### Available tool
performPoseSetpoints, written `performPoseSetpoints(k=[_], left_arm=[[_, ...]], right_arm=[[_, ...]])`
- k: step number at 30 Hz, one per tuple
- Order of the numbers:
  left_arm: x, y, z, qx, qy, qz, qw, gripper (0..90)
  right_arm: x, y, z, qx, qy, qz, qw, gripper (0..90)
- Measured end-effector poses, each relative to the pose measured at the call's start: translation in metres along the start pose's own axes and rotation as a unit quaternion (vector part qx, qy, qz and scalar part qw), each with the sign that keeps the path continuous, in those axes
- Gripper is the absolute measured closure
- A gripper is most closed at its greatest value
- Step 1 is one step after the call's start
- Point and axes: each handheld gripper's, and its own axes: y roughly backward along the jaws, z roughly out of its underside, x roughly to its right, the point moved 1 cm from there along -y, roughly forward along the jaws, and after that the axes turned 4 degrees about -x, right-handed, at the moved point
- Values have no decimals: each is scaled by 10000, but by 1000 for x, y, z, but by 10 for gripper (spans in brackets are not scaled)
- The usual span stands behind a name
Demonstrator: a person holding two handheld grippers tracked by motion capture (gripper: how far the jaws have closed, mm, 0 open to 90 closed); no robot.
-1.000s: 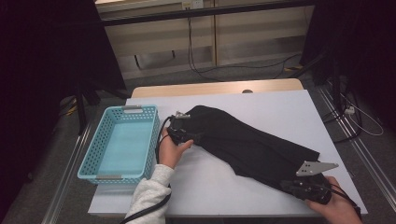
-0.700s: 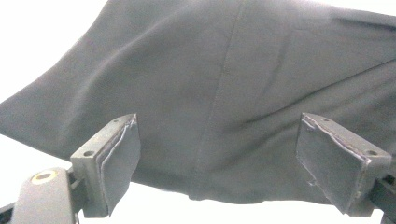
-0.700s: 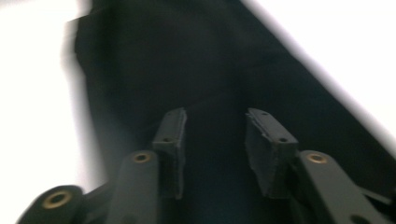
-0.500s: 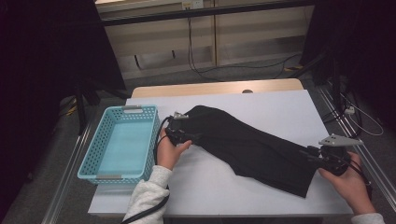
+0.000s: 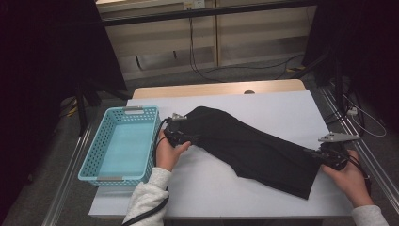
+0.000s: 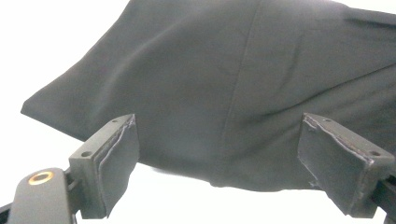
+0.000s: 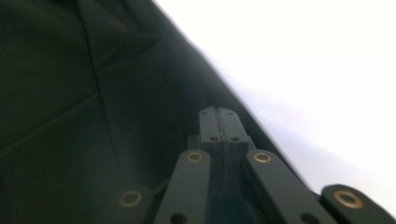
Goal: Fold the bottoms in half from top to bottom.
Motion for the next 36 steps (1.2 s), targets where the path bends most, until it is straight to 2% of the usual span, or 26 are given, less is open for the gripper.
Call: performPoseSetpoints(k=[4, 6, 7, 8, 9, 10, 11, 14, 15, 21, 23, 26, 27, 28, 32, 33, 34, 36], left_arm=[[-2, 0, 0, 4, 12, -46, 10000, 135], [-3, 0, 0, 7, 18, -79, 10000, 135], [-4, 0, 0, 2, 15, -91, 10000, 132], [-4, 1, -1, 6, -5, -132, 9999, 129], [-5, 2, -1, -4, -9, -145, 9999, 129], [-6, 2, -2, -6, -5, -164, 9999, 127], [-7, 3, -2, 40, 45, -192, 9998, 125], [-13, 4, -6, 91, 167, -230, 9996, 112], [-16, 4, -8, 116, 187, -284, 9994, 108], [-28, 3, -23, 248, 367, -304, 9986, 100], [-32, -1, -29, 213, 412, -349, 9983, 101], [-39, -8, -40, 156, 379, -526, 9978, 103], [-42, -10, -42, 112, 322, -508, 9981, 106], [-47, -14, -46, 97, 428, -549, 9975, 111], [-52, -25, -49, 12, 527, -597, 9968, 112], [-53, -27, -49, -56, 468, -627, 9969, 112], [-54, -31, -49, -55, 533, -604, 9967, 111], [-55, -36, -48, -127, 522, -559, 9970, 107]], right_arm=[[6, 3, -6, 165, -10, 82, 9998, 900], [8, 3, -8, 190, -87, 49, 9998, 900], [9, 0, -7, 96, -127, 13, 9999, 878], [10, -3, -4, 79, -113, 263, 9996, 820], [10, -3, -4, 79, -113, 263, 9996, 820], [10, -3, -4, 69, -145, 181, 9997, 781], [10, -2, -3, 100, -187, 167, 9996, 703], [8, 1, -3, 203, -144, 162, 9996, 635], [4, 2, -3, 253, -154, 177, 9994, 567], [-5, 3, -5, 328, -76, 66, 9994, 489], [-9, 3, -5, 362, -25, 10, 9993, 470], [-13, 4, -6, 408, 6, -15, 9992, 426], [-15, 5, -6, 405, 38, -52, 9992, 425], [-18, 5, -7, 431, 57, -75, 9990, 384], [-20, 4, -7, 485, 55, -103, 9988, 341], [-20, 4, -7, 488, 40, -114, 9987, 325], [-21, 4, -7, 505, 40, -130, 9986, 313], [-22, 2, -6, 482, 51, -188, 9986, 303]])
